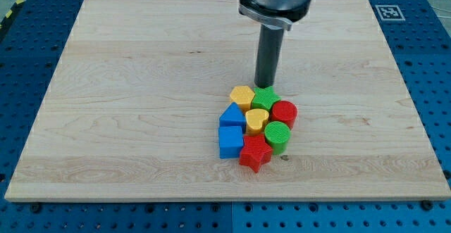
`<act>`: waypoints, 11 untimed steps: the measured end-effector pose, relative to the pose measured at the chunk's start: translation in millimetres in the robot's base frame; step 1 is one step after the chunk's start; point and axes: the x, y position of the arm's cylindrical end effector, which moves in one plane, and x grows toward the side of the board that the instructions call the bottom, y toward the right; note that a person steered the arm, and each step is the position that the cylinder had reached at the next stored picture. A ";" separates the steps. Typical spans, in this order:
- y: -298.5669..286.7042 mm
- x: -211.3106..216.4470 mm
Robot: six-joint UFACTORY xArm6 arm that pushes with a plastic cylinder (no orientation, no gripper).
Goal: Place the arm left to the blue cube
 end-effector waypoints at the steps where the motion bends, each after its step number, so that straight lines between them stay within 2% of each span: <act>1: -32.1 3.6; 2: -59.3 7.5; 6: -63.6 23.4; 10: -105.9 25.5; 11: -123.5 54.9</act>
